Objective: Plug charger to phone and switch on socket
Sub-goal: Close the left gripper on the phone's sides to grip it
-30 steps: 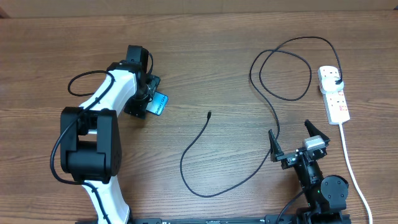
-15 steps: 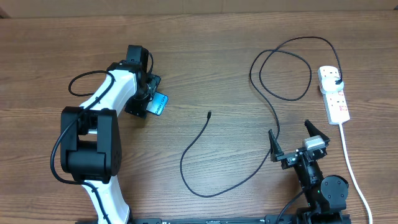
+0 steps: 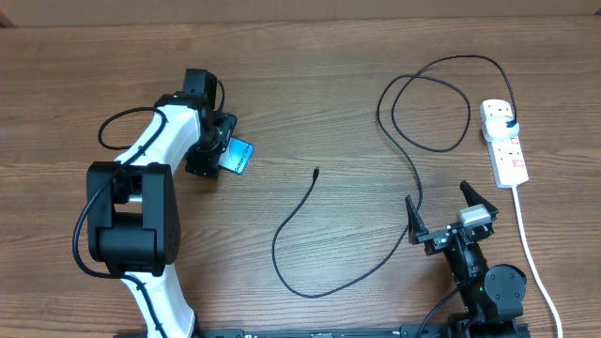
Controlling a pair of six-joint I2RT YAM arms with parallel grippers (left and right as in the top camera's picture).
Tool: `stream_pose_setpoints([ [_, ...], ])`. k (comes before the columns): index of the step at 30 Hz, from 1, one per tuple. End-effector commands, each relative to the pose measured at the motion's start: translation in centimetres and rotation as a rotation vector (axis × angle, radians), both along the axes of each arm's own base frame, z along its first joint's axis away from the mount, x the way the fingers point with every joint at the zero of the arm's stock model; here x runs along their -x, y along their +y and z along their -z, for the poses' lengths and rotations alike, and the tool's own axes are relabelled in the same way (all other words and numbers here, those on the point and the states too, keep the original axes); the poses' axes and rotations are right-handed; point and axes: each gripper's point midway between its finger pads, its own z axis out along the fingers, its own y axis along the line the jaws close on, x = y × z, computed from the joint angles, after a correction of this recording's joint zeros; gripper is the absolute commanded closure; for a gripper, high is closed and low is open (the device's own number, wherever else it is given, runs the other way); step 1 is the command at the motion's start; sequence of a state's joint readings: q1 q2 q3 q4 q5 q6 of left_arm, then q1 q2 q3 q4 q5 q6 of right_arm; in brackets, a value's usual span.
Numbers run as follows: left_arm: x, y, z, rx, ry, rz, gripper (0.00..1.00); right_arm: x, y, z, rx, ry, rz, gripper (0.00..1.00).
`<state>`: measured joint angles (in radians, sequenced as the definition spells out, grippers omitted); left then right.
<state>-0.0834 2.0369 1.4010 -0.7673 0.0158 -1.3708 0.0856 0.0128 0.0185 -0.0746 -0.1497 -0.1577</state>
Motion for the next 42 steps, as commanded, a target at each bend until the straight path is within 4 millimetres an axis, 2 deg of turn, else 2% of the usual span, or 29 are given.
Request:
stream_pose_setpoints([
  [1, 0.1, 0.0, 0.3, 0.004, 0.021, -0.021, 0.00, 0.0, 0.1, 0.2, 0.001, -0.004, -0.003, 0.00],
  [8, -1.5, -0.1, -1.8, 0.001, -0.014, -0.001, 0.00, 0.0, 0.1, 0.2, 0.001, -0.004, -0.003, 0.00],
  [14, -1.6, 0.2, -2.9, -0.018, -0.003, -0.003, 0.00, 0.0, 0.1, 0.2, 0.001, -0.004, -0.003, 0.00],
  [23, -0.6, 0.3, -2.2, -0.030, 0.045, 0.000, 0.00, 0.0, 0.1, 0.2, 0.001, -0.004, -0.003, 0.00],
  [28, -0.3, -0.1, -0.1, -0.007, 0.101, 0.001, 0.00, 0.0, 0.1, 0.2, 0.001, -0.004, -0.003, 0.00],
  [32, -1.0, -0.9, 1.2, 0.027, 0.122, 0.012, 0.00, 0.0, 0.1, 0.2, 0.001, -0.004, -0.003, 0.00],
  [37, -2.3, -1.0, 0.2, 0.026, 0.087, 0.035, 0.00, 0.0, 0.1, 0.2, 0.001, -0.004, -0.003, 0.00],
  [42, -2.3, -0.8, -0.3, 0.012, 0.093, 0.047, 0.00, 0.0, 0.1, 0.2, 0.001, -0.004, -0.003, 0.00],
])
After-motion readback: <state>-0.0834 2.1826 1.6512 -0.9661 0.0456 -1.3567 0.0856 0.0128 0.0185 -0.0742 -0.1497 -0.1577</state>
